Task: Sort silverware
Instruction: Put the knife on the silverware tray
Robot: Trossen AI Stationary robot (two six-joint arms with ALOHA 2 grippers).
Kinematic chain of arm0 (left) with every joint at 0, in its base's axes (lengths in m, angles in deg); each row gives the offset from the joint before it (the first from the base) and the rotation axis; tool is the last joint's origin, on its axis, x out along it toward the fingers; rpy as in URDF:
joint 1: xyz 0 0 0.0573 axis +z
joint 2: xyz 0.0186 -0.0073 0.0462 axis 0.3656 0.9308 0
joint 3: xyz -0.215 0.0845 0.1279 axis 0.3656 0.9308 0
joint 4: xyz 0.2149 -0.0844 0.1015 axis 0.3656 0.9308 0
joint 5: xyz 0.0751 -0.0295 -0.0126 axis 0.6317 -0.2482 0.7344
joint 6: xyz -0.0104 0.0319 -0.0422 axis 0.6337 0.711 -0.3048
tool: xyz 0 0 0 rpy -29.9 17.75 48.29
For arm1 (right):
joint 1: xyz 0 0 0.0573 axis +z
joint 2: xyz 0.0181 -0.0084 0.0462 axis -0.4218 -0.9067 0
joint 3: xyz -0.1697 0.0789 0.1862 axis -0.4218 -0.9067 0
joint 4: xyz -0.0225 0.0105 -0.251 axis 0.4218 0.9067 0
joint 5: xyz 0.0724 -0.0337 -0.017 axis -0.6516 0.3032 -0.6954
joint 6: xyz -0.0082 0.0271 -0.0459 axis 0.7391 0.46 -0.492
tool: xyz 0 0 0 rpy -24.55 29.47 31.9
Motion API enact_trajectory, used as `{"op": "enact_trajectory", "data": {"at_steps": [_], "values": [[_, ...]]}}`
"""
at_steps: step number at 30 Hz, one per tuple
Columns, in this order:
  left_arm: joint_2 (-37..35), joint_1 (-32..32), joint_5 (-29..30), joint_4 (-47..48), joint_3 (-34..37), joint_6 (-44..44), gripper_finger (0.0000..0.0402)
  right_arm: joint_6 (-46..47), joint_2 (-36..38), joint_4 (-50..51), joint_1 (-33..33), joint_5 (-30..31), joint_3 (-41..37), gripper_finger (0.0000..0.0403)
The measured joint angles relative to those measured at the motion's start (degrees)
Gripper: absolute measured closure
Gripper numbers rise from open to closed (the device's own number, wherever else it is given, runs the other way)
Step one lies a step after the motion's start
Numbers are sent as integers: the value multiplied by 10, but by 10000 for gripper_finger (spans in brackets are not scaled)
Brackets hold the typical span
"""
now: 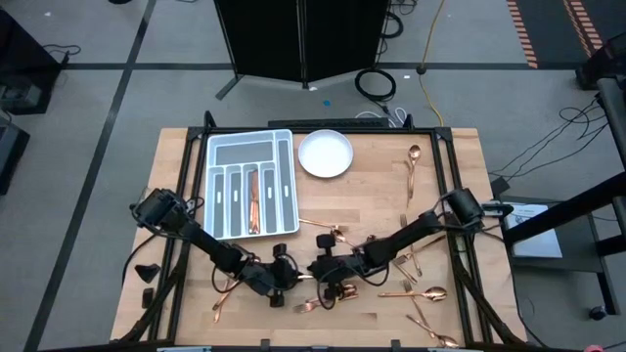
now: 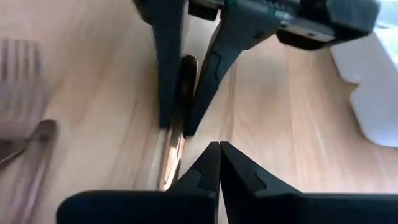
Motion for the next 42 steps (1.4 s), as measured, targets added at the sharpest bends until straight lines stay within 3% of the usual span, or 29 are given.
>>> {"op": "enact_trajectory", "data": {"at_steps": [4, 10, 21, 26, 30, 35, 42], "values": [[0, 1, 1, -24, 1, 24, 394, 4, 28, 17, 8, -13, 0, 403], [-12, 6, 1, -30, 2, 58, 398, 35, 31, 34, 6, -77, -1, 392], [-17, 8, 3, -42, 3, 84, 399, 71, 22, 45, 6, -77, -4, 290], [-44, 7, 11, -43, 5, 114, 398, 87, -13, 34, 7, -81, -2, 264], [-54, 8, 7, -45, 4, 111, 384, 99, -36, 30, 11, -66, -1, 284], [-35, 8, -3, -47, 4, 106, 333, 96, -45, 32, 12, -63, 0, 379], [-13, 28, -22, -89, 2, 67, 240, 68, -30, 10, 10, -51, -3, 389]]}}
